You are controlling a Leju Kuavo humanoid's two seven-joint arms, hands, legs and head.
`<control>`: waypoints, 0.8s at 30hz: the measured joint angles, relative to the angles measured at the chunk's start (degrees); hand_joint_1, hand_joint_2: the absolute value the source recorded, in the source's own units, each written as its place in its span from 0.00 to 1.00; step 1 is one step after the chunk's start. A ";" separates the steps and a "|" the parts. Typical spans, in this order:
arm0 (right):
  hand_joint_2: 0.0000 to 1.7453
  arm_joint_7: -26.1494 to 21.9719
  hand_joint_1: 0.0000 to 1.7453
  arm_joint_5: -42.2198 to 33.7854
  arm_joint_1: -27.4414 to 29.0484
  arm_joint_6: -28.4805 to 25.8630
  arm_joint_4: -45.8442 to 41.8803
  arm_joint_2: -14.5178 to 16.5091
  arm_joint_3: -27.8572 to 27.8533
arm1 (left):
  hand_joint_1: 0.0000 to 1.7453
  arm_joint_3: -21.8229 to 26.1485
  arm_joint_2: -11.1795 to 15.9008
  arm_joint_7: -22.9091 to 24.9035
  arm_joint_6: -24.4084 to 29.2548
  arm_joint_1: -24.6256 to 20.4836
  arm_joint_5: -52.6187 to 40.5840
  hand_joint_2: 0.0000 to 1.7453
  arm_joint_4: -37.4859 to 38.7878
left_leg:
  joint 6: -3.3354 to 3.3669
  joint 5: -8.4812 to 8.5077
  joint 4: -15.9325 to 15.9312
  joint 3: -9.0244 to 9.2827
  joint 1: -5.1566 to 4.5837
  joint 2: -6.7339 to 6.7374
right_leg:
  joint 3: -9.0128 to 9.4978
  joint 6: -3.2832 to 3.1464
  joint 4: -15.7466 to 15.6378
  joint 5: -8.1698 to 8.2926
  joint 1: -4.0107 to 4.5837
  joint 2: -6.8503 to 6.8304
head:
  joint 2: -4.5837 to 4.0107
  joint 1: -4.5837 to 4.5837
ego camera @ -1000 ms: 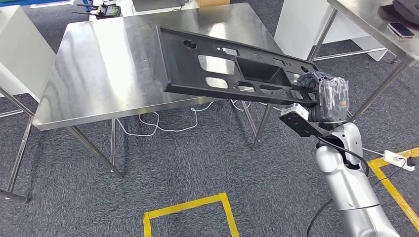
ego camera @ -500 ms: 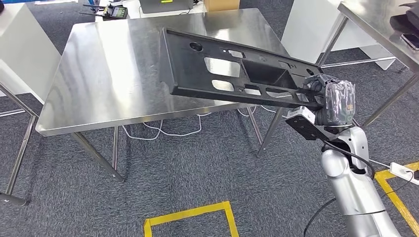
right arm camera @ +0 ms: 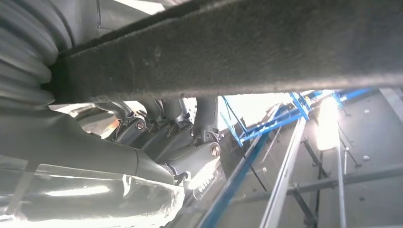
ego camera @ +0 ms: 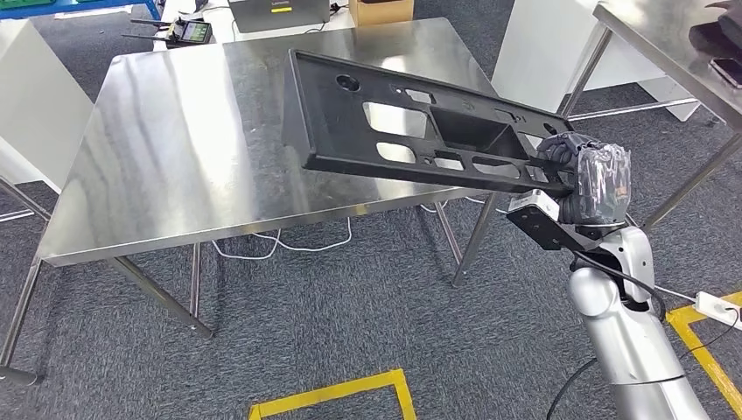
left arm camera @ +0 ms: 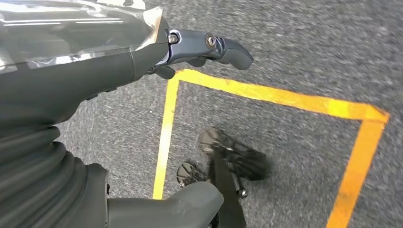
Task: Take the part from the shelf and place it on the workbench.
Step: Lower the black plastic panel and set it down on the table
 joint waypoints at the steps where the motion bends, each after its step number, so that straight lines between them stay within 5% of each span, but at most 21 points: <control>1: 1.00 0.00 1.00 -0.01 -0.02 0.01 -0.04 0.01 -0.01 | 0.00 -0.01 0.04 0.01 0.00 -0.03 0.01 1.00 0.01 | 0.41 0.59 -2.13 0.84 -0.23 0.07 | 0.15 0.26 -0.05 -0.29 0.10 0.03 | 0.00 -0.01; 6: 1.00 -0.06 1.00 0.20 -0.38 0.25 -0.16 0.24 0.01 | 0.00 0.01 0.04 0.03 0.13 -0.04 0.13 1.00 0.01 | 1.72 -0.20 -4.72 2.90 -0.24 0.12 | -0.63 1.38 1.97 -1.87 0.38 -0.18 | 0.00 0.07; 10: 1.00 -0.15 1.00 0.24 -0.65 0.62 -0.01 0.55 0.05 | 0.00 0.01 -0.04 0.04 0.16 -0.09 0.13 1.00 0.00 | 2.39 -1.28 -5.27 4.74 -0.18 -0.01 | -9.07 1.50 15.31 -5.17 0.21 -0.20 | 0.00 0.18; 12: 1.00 -0.14 1.00 0.27 -0.57 0.72 0.12 0.67 0.07 | 0.00 0.01 -0.11 0.11 0.16 -0.04 0.13 1.00 0.01 | 2.22 -2.14 -5.22 5.71 -0.15 -0.19 | -10.90 2.54 15.75 -3.40 0.00 -0.21 | 0.00 0.20; 15: 1.00 -0.15 1.00 0.33 -0.64 0.75 0.21 0.79 0.08 | 0.00 0.01 -0.24 0.25 0.18 -0.02 0.13 1.00 0.02 | 1.56 -3.64 -4.91 7.22 -0.08 -0.46 | -7.68 4.24 5.61 2.88 -0.54 -0.35 | 0.00 0.27; 17: 1.00 -0.18 1.00 0.33 -0.82 0.79 0.26 0.89 0.09 | 0.00 0.01 -0.25 0.28 0.22 -0.10 0.13 1.00 0.02 | 0.94 -4.68 -4.45 7.50 -0.35 -0.57 | -5.77 3.80 1.09 4.66 -0.54 -0.34 | 0.00 0.35; 21: 1.00 -0.19 1.00 0.42 -1.03 0.90 0.43 0.98 0.09 | 0.00 0.01 -0.24 0.33 0.34 -0.18 0.16 1.00 0.01 | -0.13 -5.95 -3.99 7.61 -0.25 -0.48 | -5.06 1.42 0.49 3.76 -0.48 -0.08 | 0.01 0.17; 24: 1.00 -0.27 1.00 0.51 -1.25 0.90 0.49 1.06 0.14 | 0.00 0.01 -0.25 0.33 0.44 -0.20 0.15 1.00 -0.01 | -1.16 -9.00 3.25 3.95 0.17 -0.15 | -4.09 0.27 0.40 2.97 -0.62 -0.09 | 0.00 -0.10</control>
